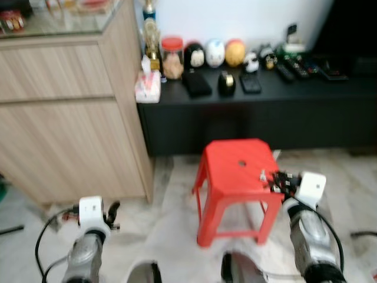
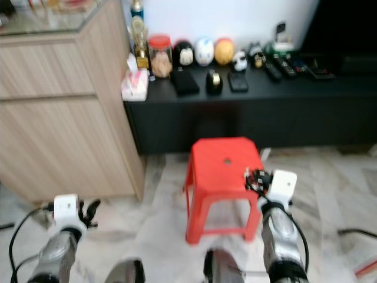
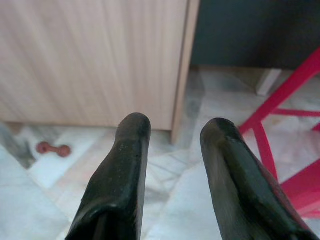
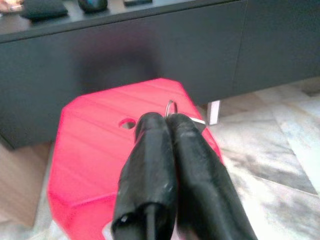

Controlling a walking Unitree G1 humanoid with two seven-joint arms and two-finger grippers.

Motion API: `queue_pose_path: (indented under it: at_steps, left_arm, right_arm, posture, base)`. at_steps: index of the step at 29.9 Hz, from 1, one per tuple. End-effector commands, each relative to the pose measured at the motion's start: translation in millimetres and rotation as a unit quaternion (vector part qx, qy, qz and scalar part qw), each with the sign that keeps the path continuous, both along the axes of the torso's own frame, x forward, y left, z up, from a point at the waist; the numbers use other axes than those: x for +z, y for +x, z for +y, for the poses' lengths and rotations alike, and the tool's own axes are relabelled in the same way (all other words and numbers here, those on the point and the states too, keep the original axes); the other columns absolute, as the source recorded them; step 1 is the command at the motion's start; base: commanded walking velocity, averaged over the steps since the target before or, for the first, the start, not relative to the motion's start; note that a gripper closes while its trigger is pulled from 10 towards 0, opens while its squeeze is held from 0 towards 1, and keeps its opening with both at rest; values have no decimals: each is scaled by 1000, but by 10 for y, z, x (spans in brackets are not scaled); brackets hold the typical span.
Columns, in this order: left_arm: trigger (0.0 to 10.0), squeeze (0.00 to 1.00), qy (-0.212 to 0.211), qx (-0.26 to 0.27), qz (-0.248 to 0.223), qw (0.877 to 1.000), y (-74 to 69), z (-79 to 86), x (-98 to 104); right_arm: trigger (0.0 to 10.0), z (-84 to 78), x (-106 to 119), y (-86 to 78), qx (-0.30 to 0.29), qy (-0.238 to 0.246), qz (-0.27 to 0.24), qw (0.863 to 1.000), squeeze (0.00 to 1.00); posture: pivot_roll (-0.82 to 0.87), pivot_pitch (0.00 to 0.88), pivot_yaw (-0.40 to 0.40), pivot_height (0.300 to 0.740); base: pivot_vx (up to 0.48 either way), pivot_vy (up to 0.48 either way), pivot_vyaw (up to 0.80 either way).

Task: Hang keys on a hook

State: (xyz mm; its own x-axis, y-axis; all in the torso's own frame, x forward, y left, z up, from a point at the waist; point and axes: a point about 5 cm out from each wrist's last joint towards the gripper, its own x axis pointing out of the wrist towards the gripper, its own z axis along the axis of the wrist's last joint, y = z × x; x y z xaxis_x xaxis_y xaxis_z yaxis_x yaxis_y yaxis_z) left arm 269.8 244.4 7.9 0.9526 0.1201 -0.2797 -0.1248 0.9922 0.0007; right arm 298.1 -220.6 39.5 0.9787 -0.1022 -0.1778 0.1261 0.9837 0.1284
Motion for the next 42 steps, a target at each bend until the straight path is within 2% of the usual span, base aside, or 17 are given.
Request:
queue_pose_path:
  at_steps: [1, 6, 13, 14, 17, 19, 20, 21, 26, 29, 32, 36, 37, 39, 42]
  left_arm:
    - [10000, 0, 0, 3, 6, 1000, -30, 15, -26]
    - [10000, 0, 2, -5, -5, 1000, 12, -11, 15]
    - [10000, 0, 5, -23, -43, 999, 151, -63, 171]
    - [10000, 0, 7, -30, -49, 998, 187, -86, 205]
    - [10000, 0, 8, -37, -59, 998, 232, -107, 256]
    - [10000, 0, 12, -45, -78, 996, 289, -126, 339]
    - [10000, 0, 12, -45, -78, 996, 289, -126, 339]
    - [10000, 0, 16, -50, -87, 995, 322, -141, 385]
    - [10000, 0, 14, -77, -114, 990, 412, -239, 514]
    - [10000, 0, 17, -91, -118, 989, 425, -272, 535]
    - [10000, 0, 33, -161, -132, 977, 468, -447, 635]
    - [10000, 0, 49, -206, -137, 968, 479, -559, 690]
    - [10000, 0, 54, -234, -136, 961, 480, -631, 709]
    - [10000, 0, 67, -264, -133, 953, 475, -704, 717]
    - [10000, 0, 78, -322, -124, 935, 447, -855, 725]
  right_arm:
    - [10000, 35, 43, 31, 12, -5, -7, 1000, 0]
    - [10000, 53, 62, 39, 20, -8, -11, 1000, 0]
    - [10000, 73, 61, 66, 39, -29, 9, 999, 0]
    - [10000, 102, 54, 82, 61, -46, 25, 997, 0]
    - [10000, 139, 87, 111, 82, -49, 26, 995, 0]
    - [10000, 178, 90, 142, 122, -73, 55, 988, 0]
    - [10000, 178, 90, 142, 122, -73, 55, 988, 0]
    - [10000, 210, 85, 150, 154, -96, 72, 981, 0]
    - [10000, 357, 210, 184, 232, -122, 59, 963, 0]
    - [10000, 378, 227, 188, 240, -125, 58, 961, 0]
    - [10000, 479, 257, 186, 288, -137, 72, 945, 0]
    - [10000, 574, 280, 168, 336, -153, 83, 926, 0]
    - [10000, 641, 311, 167, 366, -165, 85, 912, 0]
    - [10000, 704, 327, 160, 398, -178, 90, 895, 0]
    - [10000, 808, 336, 115, 466, -216, 97, 852, 0]
  posture:
    - [-107, 0, 8, 617]
    - [-106, 0, 7, 622]
    - [-106, 0, 4, 672]
    - [-104, 0, 4, 682]
    - [-105, 0, 4, 697]
    - [-106, 0, 1, 712]
    - [-106, 0, 1, 712]
    - [-104, 0, -2, 722]
    - [-101, 0, -9, 740]
    - [-100, 0, -10, 740]
    - [-93, 0, -12, 740]
    - [-92, 0, -10, 740]
    - [-92, 0, -9, 740]
    - [-95, 0, -7, 740]
    - [-93, 0, -8, 740]
  base:
    - [0, 0, 0]
    - [0, 0, 0]
    - [0, 0, 0]
    - [0, 0, 0]
    - [0, 0, 0]
    - [0, 0, 0]
    - [0, 0, 0]
    - [0, 0, 0]
    - [0, 0, 0]
    - [0, 0, 0]
    - [0, 0, 0]
    - [0, 0, 0]
    - [0, 0, 0]
    - [0, 0, 0]
    - [0, 0, 0]
